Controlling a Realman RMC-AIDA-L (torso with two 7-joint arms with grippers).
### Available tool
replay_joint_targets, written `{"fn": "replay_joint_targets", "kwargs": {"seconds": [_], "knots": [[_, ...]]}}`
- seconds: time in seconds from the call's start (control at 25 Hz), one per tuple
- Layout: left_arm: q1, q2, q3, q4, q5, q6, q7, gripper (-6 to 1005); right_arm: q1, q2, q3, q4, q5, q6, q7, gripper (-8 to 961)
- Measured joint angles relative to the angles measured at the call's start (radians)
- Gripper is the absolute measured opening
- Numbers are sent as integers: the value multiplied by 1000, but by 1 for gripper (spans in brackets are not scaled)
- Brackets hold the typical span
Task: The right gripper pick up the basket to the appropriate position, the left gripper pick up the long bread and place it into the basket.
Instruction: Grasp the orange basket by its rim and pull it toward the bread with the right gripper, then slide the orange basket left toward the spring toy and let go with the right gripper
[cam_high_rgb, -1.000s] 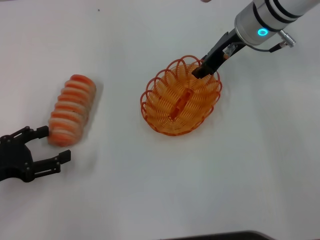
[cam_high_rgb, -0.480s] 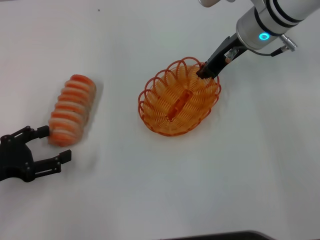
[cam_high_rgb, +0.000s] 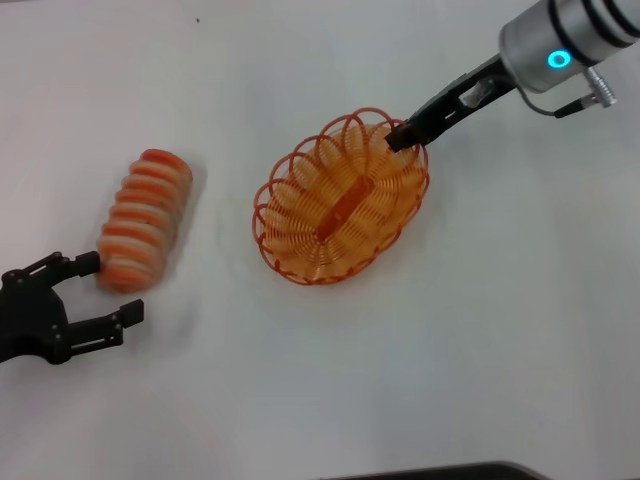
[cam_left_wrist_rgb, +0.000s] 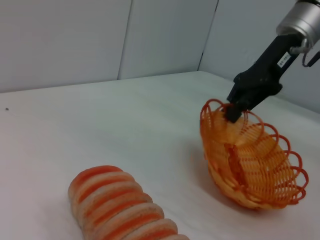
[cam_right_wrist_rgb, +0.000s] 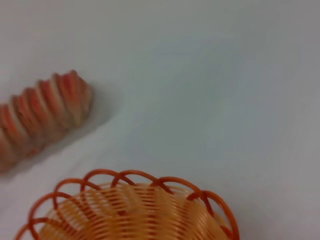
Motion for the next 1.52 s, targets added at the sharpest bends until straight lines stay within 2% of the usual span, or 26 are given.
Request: {"fn": "replay_joint_targets", "kwargs": {"seconds": [0.24,0.36,0.56,1.04,1.52], "knots": [[1,-1,4,0,0,0,0,933,-34,-40,181,10,51,-131,19,83],[2,-1,6,0,0,0,0,933,-66,-49,259,11,59,-177,60,83],[0,-2,6,4,0,0,3,933,-105,-50,283,12,78,-186,130,84],[-8,-2,6,13,0,1,9,932,-183,-22,285,88,98,-128,302,78],[-8,-3,8,18,0,3,9,932,-210,-32,281,70,95,-127,360,81]]}}
